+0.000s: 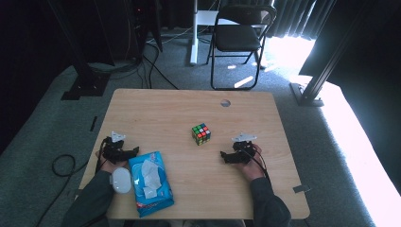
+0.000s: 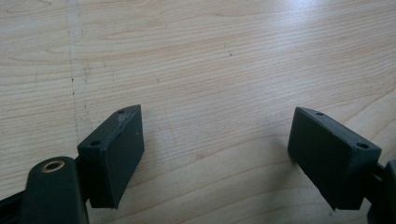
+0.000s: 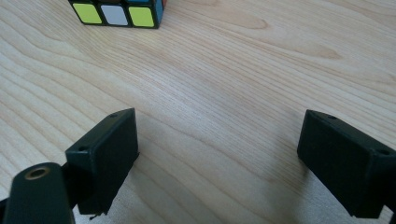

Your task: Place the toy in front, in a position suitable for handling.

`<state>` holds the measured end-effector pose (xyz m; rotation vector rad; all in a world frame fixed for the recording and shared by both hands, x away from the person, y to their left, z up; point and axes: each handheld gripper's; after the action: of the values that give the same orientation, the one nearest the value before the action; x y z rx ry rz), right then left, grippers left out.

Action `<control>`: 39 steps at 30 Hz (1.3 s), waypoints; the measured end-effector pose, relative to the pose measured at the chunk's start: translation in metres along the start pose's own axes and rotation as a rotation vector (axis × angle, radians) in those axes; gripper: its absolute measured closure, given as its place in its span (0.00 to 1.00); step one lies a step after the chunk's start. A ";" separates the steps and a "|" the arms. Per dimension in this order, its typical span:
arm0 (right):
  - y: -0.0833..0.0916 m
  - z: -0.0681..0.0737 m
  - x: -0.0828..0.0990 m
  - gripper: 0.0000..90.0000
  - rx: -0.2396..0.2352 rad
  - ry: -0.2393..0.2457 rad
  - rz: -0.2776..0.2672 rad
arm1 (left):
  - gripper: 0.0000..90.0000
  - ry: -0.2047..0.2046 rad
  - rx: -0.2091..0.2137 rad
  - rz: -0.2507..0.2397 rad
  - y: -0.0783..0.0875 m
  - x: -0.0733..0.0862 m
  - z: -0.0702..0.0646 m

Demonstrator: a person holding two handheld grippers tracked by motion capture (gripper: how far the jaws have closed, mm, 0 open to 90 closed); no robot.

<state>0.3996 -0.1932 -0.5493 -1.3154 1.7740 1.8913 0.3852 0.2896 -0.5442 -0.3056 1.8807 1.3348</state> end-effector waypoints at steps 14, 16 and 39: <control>0.001 0.002 -0.003 0.12 -0.003 0.008 0.027 | 0.21 0.018 -0.017 -0.005 0.000 0.001 -0.002; 0.000 0.002 -0.004 0.12 -0.003 0.009 0.035 | 0.21 0.018 -0.016 -0.004 0.000 0.001 -0.002; 0.008 0.014 -0.016 0.28 -0.002 0.008 0.012 | 0.21 0.012 -0.011 0.000 0.000 0.000 -0.002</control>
<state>0.3966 -0.1760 -0.5341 -1.3178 1.7882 1.8966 0.3846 0.2878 -0.5441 -0.3202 1.8840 1.3460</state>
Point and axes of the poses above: each handheld gripper's, and its own axes: y roughly backward along the jaws, x roughly out of its underside, z roughly to its left, and after that the axes turned 12 degrees about x, right-handed
